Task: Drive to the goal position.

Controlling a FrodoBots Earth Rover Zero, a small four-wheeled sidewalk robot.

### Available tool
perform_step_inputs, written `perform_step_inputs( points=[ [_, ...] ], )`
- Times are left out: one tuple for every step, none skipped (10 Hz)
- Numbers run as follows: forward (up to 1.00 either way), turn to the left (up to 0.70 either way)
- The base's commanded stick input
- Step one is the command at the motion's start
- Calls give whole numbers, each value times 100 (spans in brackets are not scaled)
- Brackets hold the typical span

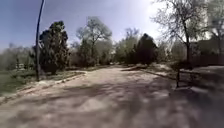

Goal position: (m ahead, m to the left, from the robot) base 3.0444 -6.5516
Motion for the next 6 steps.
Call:
perform_step_inputs(
  points=[
    [70, 0],
    [70, 0],
    [70, 0],
    [70, 0],
    [70, 0],
    [70, 0]
  ],
)
